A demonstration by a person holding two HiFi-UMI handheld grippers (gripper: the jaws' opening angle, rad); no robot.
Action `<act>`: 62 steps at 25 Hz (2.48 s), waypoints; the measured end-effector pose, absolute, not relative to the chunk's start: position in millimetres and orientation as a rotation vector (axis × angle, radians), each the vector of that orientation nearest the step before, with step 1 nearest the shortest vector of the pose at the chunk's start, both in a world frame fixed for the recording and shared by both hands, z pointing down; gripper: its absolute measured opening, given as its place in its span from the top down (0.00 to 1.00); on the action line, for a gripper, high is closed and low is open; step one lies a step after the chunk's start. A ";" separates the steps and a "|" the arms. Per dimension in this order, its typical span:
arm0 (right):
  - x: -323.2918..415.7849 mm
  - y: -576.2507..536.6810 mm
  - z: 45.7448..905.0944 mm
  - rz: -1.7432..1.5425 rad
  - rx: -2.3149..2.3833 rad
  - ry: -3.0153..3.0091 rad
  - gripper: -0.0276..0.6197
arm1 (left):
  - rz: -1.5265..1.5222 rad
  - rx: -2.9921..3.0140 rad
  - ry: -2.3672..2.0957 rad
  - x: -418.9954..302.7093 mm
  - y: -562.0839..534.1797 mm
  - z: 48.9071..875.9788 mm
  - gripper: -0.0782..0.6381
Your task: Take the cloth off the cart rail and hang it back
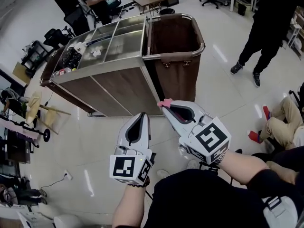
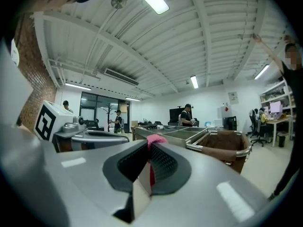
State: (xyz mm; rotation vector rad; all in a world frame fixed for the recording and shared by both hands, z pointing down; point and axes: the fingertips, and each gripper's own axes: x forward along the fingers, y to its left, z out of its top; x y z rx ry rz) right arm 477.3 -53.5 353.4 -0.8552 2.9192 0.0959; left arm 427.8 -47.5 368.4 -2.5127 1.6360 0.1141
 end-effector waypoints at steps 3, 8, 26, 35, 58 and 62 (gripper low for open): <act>458.2 -43.2 354.8 -0.011 -0.801 2.963 0.94 | 0.116 -2.471 1.695 408.8 -39.6 367.5 0.89; 419.9 -29.4 348.0 0.119 -0.695 2.964 0.94 | 0.127 -2.401 1.763 370.6 -17.7 360.2 0.89; 227.1 62.5 330.9 0.231 -0.460 3.003 0.94 | 0.181 -2.220 1.929 180.7 77.4 355.9 0.89; 126.1 83.3 350.5 0.185 -0.350 3.070 0.94 | 0.193 -2.117 2.026 82.5 102.7 367.3 0.89; -25.0 34.5 378.9 0.211 -0.009 3.026 0.94 | 0.126 -1.926 2.221 -60.1 54.9 404.1 0.89; -53.3 5.9 379.5 0.217 0.032 3.018 0.94 | 0.115 -1.905 2.253 -88.3 23.6 407.5 0.89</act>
